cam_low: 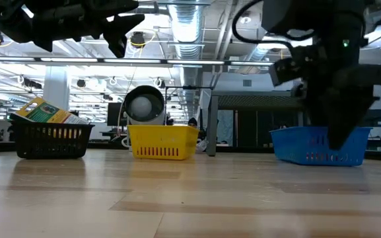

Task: Pick & Place Office Desk Supplies
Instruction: Put the blue basket filled with elastic key rings on the shelf

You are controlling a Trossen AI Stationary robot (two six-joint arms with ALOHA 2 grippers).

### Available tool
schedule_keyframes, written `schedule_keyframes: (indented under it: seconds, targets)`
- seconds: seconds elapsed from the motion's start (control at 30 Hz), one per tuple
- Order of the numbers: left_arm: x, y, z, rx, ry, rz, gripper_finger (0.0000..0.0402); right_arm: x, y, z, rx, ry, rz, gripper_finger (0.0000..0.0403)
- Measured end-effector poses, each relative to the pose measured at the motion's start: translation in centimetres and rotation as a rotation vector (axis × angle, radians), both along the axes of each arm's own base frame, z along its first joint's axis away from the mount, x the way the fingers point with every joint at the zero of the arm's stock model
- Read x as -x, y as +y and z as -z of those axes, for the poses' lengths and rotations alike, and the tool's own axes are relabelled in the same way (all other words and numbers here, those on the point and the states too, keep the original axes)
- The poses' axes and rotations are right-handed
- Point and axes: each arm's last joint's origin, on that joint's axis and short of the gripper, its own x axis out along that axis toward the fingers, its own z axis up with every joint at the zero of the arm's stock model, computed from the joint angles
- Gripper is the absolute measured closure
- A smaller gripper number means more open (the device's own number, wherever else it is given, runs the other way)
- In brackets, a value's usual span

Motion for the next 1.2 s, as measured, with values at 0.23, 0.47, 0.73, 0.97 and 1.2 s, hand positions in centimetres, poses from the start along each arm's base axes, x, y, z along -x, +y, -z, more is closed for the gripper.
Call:
schedule_keyframes:
  seconds: [0.23, 0.47, 0.73, 0.97, 1.2]
  targets:
    - [0.0, 0.0, 0.0, 0.0, 0.001, 0.0, 0.0279, 0.1, -0.5, 1.4, -0.043, -0.041, 0.004, 0.0214]
    - [0.0, 0.0, 0.0, 0.0, 0.001, 0.0, 0.0279, 0.3, -1.8, 2.8, -0.109, -0.046, 0.018, 0.0224]
    - [0.0, 0.0, 0.0, 0.0, 0.001, 0.0, 0.0279, 0.5, -2.5, 2.9, -0.118, -0.028, 0.024, 0.0348]
    - [0.0, 0.0, 0.0, 0.0, 0.001, 0.0, 0.0279, 0.6, -2.3, 2.3, -0.109, -0.017, 0.044, 0.0399]
    - [0.0, 0.0, 0.0, 0.0, 0.002, 0.0, 0.0279, -0.3, -1.3, 0.1, -0.149, -0.071, 0.04, 0.0401]
